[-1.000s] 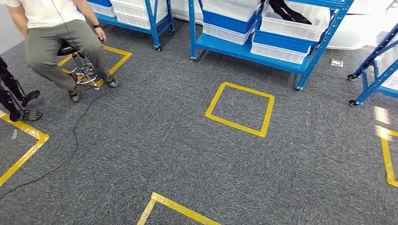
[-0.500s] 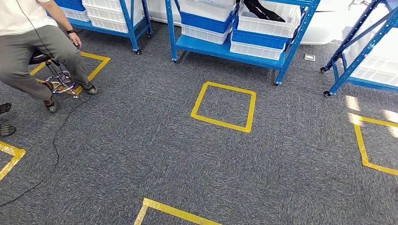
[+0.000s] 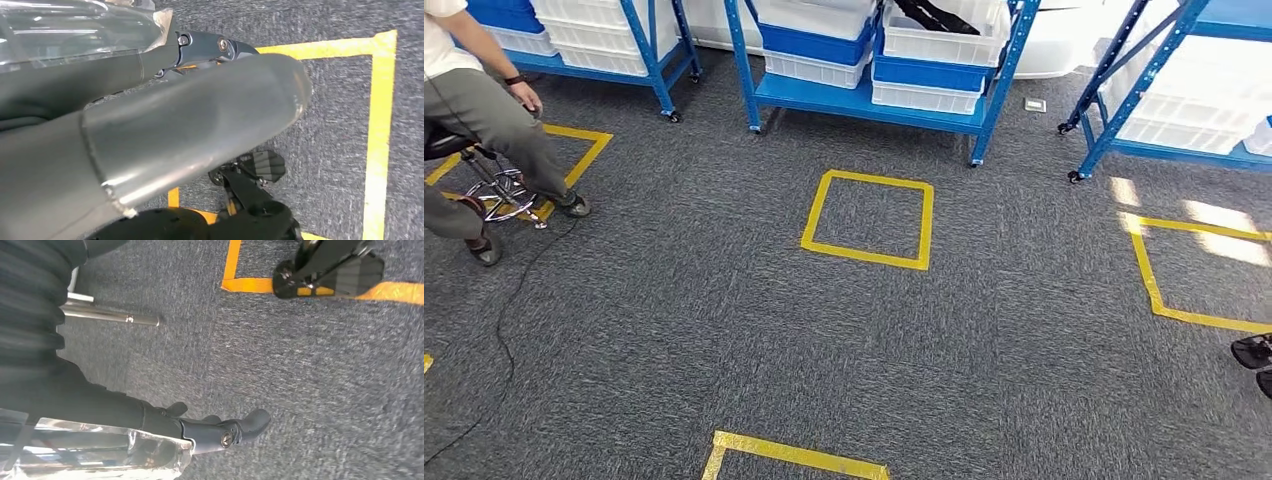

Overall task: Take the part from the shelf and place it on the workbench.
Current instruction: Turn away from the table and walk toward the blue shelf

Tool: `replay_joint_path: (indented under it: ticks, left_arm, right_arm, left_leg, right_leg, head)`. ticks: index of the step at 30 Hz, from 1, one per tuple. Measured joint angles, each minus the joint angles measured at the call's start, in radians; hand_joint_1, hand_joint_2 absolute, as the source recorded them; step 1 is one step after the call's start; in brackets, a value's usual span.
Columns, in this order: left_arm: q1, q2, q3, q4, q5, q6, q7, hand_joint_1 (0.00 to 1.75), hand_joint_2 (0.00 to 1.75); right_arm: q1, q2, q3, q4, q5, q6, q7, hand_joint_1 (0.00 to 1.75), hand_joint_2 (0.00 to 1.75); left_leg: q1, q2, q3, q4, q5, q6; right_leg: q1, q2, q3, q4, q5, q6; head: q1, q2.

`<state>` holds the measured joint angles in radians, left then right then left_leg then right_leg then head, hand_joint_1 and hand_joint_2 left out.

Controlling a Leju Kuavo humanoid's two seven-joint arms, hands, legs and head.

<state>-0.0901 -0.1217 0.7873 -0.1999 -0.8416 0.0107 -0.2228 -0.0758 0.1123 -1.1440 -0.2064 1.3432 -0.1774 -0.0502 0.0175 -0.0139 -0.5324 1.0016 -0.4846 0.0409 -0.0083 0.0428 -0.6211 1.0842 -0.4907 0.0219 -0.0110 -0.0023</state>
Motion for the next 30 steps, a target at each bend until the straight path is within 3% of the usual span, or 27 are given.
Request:
replay_joint_path:
  ticks: [3,5,6,7,8,9,10,11,12,13,18,23,26,28,30]
  left_arm:
    - [0.002,0.0,0.0,0.0,0.0,0.0,0.0,0.0,0.0]
    - [0.003,0.0,0.0,0.0,-0.001,0.0,0.001,0.0,0.0]
    - [0.002,-0.001,0.0,0.0,-0.002,0.0,0.002,0.0,0.0]
    - [0.002,-0.002,0.0,0.0,-0.003,-0.001,0.002,0.0,0.0]
    - [0.0,-0.002,0.0,0.0,-0.004,-0.001,0.004,0.0,0.0]
    - [-0.001,-0.002,0.001,0.0,-0.004,-0.001,0.005,0.0,0.0]
    - [-0.001,-0.001,0.001,0.0,-0.005,-0.001,0.006,0.0,0.0]
    - [-0.001,-0.001,0.002,0.0,-0.004,-0.002,0.006,0.0,0.0]
    - [0.001,-0.001,0.003,0.0,-0.004,-0.004,0.004,0.0,0.0]
    - [0.001,-0.002,0.003,0.0,-0.004,-0.005,0.002,0.0,0.0]
    - [0.0,-0.001,0.003,0.0,-0.006,-0.01,-0.008,0.0,0.0]
    - [0.0,0.0,0.003,0.0,-0.017,-0.016,-0.023,0.0,0.0]
    - [-0.002,0.002,0.003,0.0,-0.02,-0.01,-0.024,0.0,0.0]
    - [-0.003,0.002,0.003,0.0,-0.02,-0.008,-0.025,0.0,0.0]
    - [-0.002,0.002,0.003,0.0,-0.022,-0.003,-0.026,0.0,0.0]
  right_arm:
    - [-0.003,0.001,0.0,0.0,-0.001,0.0,0.001,0.0,1.75]
    - [-0.002,0.0,0.0,0.0,-0.003,0.0,0.003,0.0,1.75]
    - [-0.001,-0.001,0.0,0.0,-0.004,0.0,0.004,0.0,1.75]
    - [-0.002,-0.001,0.0,0.0,-0.005,0.0,0.006,0.0,1.75]
    - [-0.002,-0.001,0.0,0.0,-0.006,0.0,0.008,0.0,1.75]
    - [-0.004,-0.001,0.001,0.0,-0.004,0.0,0.009,0.0,1.75]
    - [-0.006,0.0,0.002,0.0,0.002,-0.002,0.01,0.0,1.75]
    - [-0.006,0.0,0.005,0.0,0.008,-0.003,0.011,0.0,1.75]
    - [-0.006,0.0,0.008,0.0,0.014,-0.004,0.012,0.0,1.75]
    - [-0.006,-0.001,0.011,0.0,0.017,-0.004,0.012,0.0,1.75]
    - [-0.006,-0.002,0.019,0.0,0.02,-0.004,0.013,0.0,1.75]
    - [-0.005,-0.002,0.022,0.0,0.021,-0.004,0.014,0.0,1.75]
    - [-0.005,-0.002,0.023,0.0,0.021,-0.004,0.015,0.0,1.75]
    - [-0.004,-0.002,0.024,0.0,0.022,-0.003,0.016,0.0,1.75]
    - [-0.007,-0.003,0.024,0.0,0.023,-0.003,0.017,0.0,1.75]
  left_leg:
    - [-0.002,0.028,-0.003,0.0,0.0,0.002]
    - [-0.003,0.059,-0.005,0.001,0.0,0.001]
    - [-0.002,0.075,-0.003,0.001,-0.002,-0.002]
    - [-0.003,0.097,0.002,0.002,-0.006,-0.01]
    - [-0.002,0.107,0.009,0.005,-0.015,-0.024]
    - [-0.001,0.091,-0.013,0.07,-0.057,-0.039]
    - [0.0,0.066,-0.016,0.072,-0.057,-0.048]
    - [0.001,0.033,-0.023,0.073,-0.053,-0.052]
    - [-0.001,0.006,-0.032,0.072,-0.045,-0.048]
    - [-0.005,0.003,-0.012,0.008,-0.003,-0.041]
    - [-0.019,0.004,-0.013,0.008,-0.001,-0.027]
    - [-0.025,0.003,-0.018,0.013,-0.002,-0.014]
    - [-0.028,0.004,-0.02,0.008,-0.006,0.001]
    - [-0.023,0.005,-0.012,0.0,-0.013,0.017]
    - [-0.017,0.01,0.001,-0.004,-0.021,0.027]
  right_leg:
    - [-0.003,-0.025,-0.067,0.136,-0.068,-0.002]
    - [-0.006,-0.032,-0.093,0.201,-0.088,0.011]
    - [-0.008,-0.043,-0.063,0.154,-0.069,0.022]
    - [-0.006,-0.063,-0.022,0.082,-0.04,0.023]
    - [-0.009,-0.072,0.02,0.007,-0.012,0.014]
    - [-0.009,-0.071,0.055,-0.057,0.012,-0.001]
    - [-0.005,-0.051,0.064,-0.074,0.02,-0.019]
    - [-0.002,-0.023,0.063,-0.074,0.021,-0.029]
    - [0.005,-0.004,0.059,-0.073,0.02,-0.032]
    - [0.009,0.005,0.057,-0.072,0.017,-0.03]
    - [0.007,0.004,0.058,-0.074,0.019,-0.018]
    - [-0.006,0.005,0.062,-0.081,0.026,-0.003]
    - [-0.01,0.005,0.065,-0.075,0.032,0.012]
    - [-0.01,-0.002,0.056,-0.047,0.031,0.02]
    - [-0.01,-0.017,0.02,0.022,0.002,0.013]
  head:
    - [0.005,0.0]
    - [0.006,0.0]
    - [0.007,0.0]
    - [0.006,0.0]
    - [0.005,0.0]
    - [0.002,0.0]
    - [0.0,0.0]
    - [-0.002,0.0]
    - [-0.003,0.0]
    - [-0.003,0.0]
    - [-0.003,0.0]
    - [-0.003,0.0]
    - [-0.003,0.0]
    - [-0.003,0.0]
    - [0.0,0.0]
